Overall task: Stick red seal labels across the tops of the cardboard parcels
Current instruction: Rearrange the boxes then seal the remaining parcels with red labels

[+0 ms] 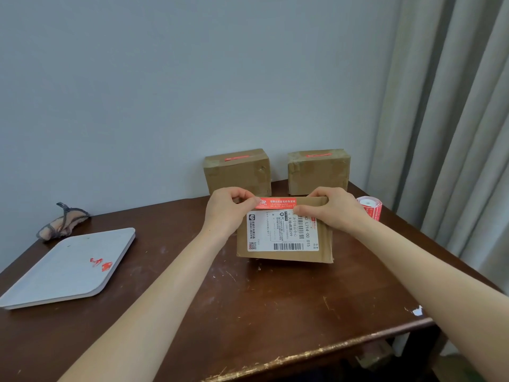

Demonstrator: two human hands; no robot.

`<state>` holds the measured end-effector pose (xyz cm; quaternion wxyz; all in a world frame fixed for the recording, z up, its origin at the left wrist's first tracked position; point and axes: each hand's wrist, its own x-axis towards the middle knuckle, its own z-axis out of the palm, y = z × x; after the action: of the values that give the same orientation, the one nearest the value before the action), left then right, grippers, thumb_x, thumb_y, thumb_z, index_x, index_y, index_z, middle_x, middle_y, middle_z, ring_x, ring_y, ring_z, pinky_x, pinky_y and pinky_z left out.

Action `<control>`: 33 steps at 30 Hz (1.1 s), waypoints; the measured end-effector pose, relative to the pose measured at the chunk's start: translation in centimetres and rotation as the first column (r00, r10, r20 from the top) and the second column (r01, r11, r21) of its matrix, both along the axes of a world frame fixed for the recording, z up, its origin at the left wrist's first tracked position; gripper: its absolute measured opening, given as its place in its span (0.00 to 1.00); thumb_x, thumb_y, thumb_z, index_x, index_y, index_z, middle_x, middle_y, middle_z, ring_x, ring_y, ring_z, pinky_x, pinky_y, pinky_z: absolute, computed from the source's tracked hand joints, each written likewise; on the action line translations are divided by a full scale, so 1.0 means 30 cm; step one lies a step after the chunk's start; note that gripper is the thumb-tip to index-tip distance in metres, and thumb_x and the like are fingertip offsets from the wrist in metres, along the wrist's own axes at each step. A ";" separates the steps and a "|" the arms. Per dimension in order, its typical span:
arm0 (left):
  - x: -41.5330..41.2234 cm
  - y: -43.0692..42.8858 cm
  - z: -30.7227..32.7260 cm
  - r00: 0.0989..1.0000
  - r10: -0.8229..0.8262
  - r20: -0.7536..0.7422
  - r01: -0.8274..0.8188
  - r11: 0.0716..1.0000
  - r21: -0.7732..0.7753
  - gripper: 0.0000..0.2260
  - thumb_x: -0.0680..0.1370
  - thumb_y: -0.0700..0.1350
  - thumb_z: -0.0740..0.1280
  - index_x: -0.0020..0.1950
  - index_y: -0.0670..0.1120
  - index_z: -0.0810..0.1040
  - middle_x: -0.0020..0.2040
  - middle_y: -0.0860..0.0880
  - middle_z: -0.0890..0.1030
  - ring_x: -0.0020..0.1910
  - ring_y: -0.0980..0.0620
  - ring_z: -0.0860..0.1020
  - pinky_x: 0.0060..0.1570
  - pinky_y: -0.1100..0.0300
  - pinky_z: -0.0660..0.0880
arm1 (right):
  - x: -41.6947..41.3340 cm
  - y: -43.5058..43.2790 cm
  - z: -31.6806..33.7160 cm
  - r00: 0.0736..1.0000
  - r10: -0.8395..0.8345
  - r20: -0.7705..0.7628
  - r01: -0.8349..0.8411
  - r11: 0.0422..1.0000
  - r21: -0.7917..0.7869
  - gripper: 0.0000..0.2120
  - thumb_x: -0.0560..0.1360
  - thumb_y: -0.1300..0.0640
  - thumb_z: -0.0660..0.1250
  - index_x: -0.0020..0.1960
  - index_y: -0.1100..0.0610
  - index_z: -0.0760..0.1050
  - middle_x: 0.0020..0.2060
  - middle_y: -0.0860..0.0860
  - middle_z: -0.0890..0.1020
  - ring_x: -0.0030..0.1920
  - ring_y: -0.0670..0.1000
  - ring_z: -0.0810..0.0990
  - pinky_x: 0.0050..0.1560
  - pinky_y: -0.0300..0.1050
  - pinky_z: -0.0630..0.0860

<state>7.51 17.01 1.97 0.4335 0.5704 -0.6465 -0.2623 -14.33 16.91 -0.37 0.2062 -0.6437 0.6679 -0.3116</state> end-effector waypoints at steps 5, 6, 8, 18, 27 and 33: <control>0.002 0.008 0.011 0.999 -0.006 -0.037 0.008 0.999 0.042 0.05 0.75 0.48 0.70 0.42 0.47 0.82 0.41 0.51 0.83 0.44 0.55 0.80 0.40 0.57 0.75 | 0.001 -0.001 -0.004 1.000 0.005 0.005 -0.005 1.000 -0.004 0.19 0.64 0.32 0.71 0.47 0.42 0.75 0.45 0.44 0.81 0.47 0.47 0.80 0.49 0.53 0.80; 0.003 0.009 0.013 0.999 -0.011 -0.034 0.013 0.999 0.044 0.05 0.75 0.48 0.70 0.42 0.46 0.82 0.41 0.51 0.83 0.43 0.55 0.79 0.39 0.59 0.74 | 0.000 -0.001 -0.004 1.000 0.007 0.008 -0.007 1.000 -0.001 0.19 0.64 0.32 0.71 0.47 0.42 0.74 0.44 0.44 0.82 0.47 0.47 0.81 0.49 0.53 0.80; 0.005 0.012 0.017 0.999 -0.022 -0.035 0.024 0.998 0.052 0.06 0.75 0.47 0.70 0.42 0.46 0.82 0.41 0.52 0.82 0.42 0.56 0.79 0.39 0.61 0.73 | -0.001 -0.001 -0.003 1.000 0.013 0.010 -0.013 1.000 0.003 0.19 0.64 0.32 0.71 0.47 0.42 0.74 0.44 0.44 0.82 0.47 0.47 0.81 0.49 0.52 0.80; 0.026 0.013 0.033 0.996 -0.043 -0.084 0.049 0.996 0.074 0.07 0.74 0.45 0.71 0.36 0.48 0.80 0.38 0.53 0.81 0.38 0.59 0.74 0.40 0.65 0.70 | -0.002 0.008 0.000 0.999 0.034 0.023 -0.034 0.999 -0.006 0.17 0.63 0.33 0.71 0.43 0.41 0.73 0.46 0.45 0.81 0.48 0.48 0.80 0.49 0.53 0.80; 0.056 0.003 0.047 0.964 -0.021 -0.265 0.043 0.996 0.079 0.06 0.72 0.43 0.73 0.35 0.47 0.81 0.39 0.50 0.81 0.45 0.53 0.78 0.57 0.53 0.77 | -0.051 0.057 -0.014 0.993 0.115 -0.024 -0.117 0.983 -0.139 0.20 0.64 0.45 0.78 0.54 0.45 0.78 0.57 0.40 0.73 0.56 0.44 0.73 0.56 0.41 0.71; -0.002 0.008 0.058 0.957 -0.074 -0.282 0.093 0.994 0.054 0.05 0.73 0.42 0.72 0.37 0.46 0.80 0.39 0.51 0.82 0.41 0.57 0.80 0.46 0.62 0.79 | -0.080 0.076 -0.001 0.992 0.125 -0.017 -0.126 0.980 -0.155 0.22 0.65 0.43 0.77 0.57 0.47 0.78 0.57 0.40 0.75 0.58 0.43 0.73 0.59 0.40 0.69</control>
<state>7.44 17.24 3.69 0.4895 0.5139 -0.5933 -0.3800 -16.72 19.19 -0.40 0.1722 -0.6997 0.6005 -0.3467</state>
